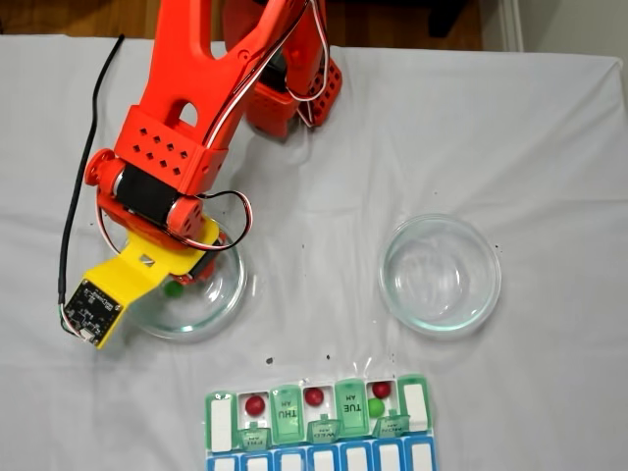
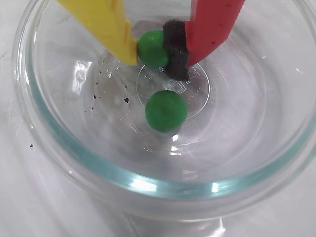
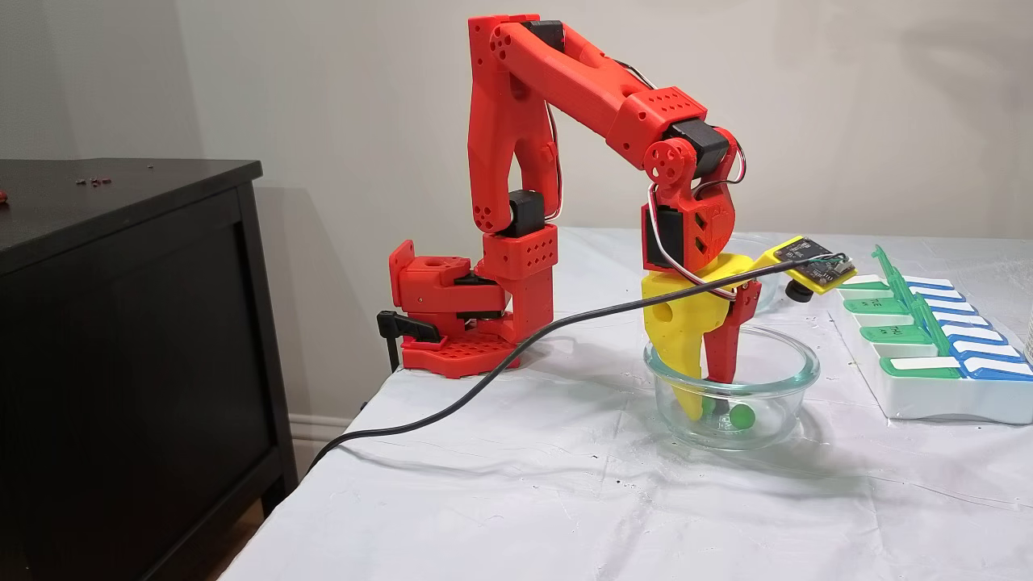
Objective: Sort medicines into box.
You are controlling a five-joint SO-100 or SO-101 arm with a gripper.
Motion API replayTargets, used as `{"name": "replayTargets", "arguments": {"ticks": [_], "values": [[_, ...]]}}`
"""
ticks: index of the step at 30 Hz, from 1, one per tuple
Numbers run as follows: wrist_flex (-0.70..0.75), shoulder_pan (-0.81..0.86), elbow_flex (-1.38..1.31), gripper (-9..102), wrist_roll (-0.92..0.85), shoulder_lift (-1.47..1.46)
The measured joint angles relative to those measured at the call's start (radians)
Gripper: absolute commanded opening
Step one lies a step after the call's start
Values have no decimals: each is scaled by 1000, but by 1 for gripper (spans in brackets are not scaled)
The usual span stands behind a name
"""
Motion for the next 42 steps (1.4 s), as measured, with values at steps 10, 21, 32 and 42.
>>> {"name": "replayTargets", "arguments": {"ticks": [10, 21, 32, 42], "values": [[-5, -31, 51, 0, 123, 109], [-101, -152, 81, 0, 471, 328], [-270, -356, 81, 0, 950, 457], [-482, -511, 81, 0, 1127, 334]]}}
